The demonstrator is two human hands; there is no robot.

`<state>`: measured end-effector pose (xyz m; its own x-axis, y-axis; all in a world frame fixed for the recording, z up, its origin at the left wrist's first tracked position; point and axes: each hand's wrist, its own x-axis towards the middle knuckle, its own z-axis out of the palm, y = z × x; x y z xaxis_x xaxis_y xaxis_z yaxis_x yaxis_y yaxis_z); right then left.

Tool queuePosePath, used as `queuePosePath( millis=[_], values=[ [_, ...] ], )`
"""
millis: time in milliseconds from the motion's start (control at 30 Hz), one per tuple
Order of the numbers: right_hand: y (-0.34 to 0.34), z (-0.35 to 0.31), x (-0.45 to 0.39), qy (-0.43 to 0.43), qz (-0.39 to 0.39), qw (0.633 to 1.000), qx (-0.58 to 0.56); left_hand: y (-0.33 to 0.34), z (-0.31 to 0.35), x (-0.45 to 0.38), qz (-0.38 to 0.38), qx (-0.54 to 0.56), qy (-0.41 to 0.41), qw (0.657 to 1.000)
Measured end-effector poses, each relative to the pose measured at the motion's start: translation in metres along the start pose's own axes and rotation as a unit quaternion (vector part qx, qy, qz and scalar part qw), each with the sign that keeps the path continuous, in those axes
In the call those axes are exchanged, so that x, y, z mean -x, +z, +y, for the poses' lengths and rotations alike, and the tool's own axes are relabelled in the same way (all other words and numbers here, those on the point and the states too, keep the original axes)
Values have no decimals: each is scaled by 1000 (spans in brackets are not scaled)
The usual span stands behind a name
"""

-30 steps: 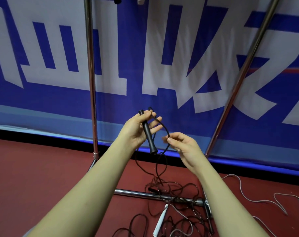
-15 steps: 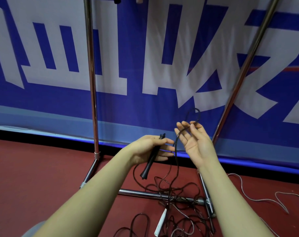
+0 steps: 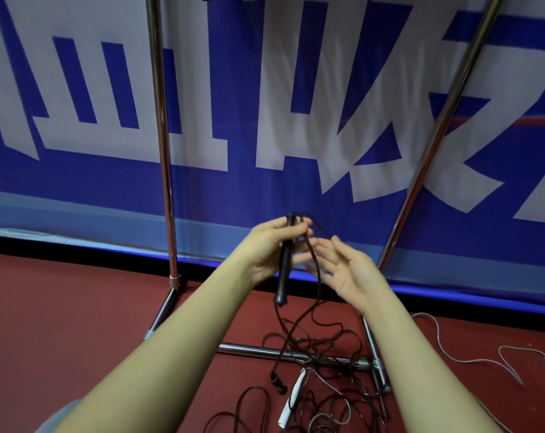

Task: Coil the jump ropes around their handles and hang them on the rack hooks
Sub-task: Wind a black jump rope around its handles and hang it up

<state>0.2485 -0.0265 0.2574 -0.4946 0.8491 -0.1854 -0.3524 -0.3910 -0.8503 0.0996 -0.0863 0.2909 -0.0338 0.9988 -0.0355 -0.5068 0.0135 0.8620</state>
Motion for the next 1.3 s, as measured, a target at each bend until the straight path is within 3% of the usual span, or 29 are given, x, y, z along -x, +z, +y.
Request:
queuePosePath(
  millis=[133, 233, 333, 500, 633, 800, 967, 1133, 1300],
  values=[
    [6, 5, 5, 24, -60, 995, 71, -5, 15, -5, 81, 82, 64, 991],
    [10, 6, 10, 5, -88, 974, 208, -14, 22, -6, 110, 105, 94, 984],
    [14, 11, 11, -49, -56, 959, 274, -18, 23, -5, 105, 97, 92, 985],
    [16, 2, 7, -148, 34, 980, 132, -30, 8, -5, 82, -70, -19, 994],
    [11, -1, 6, -162, 68, 984, 1, -42, -11, -2, 33, -216, -116, 969],
    [5, -2, 3, -168, 87, 972, -136, -42, -11, 7, -74, -202, -174, 961],
    [4, 1, -2, -150, 97, 971, -161, -32, -4, 8, -69, -179, -125, 973],
    [0, 4, -3, -44, 90, 995, -17, -28, -3, 3, 24, -117, -70, 990],
    [5, 11, 3, 21, -3, 990, 138, -23, 3, -2, 90, 20, -5, 996]
  ],
)
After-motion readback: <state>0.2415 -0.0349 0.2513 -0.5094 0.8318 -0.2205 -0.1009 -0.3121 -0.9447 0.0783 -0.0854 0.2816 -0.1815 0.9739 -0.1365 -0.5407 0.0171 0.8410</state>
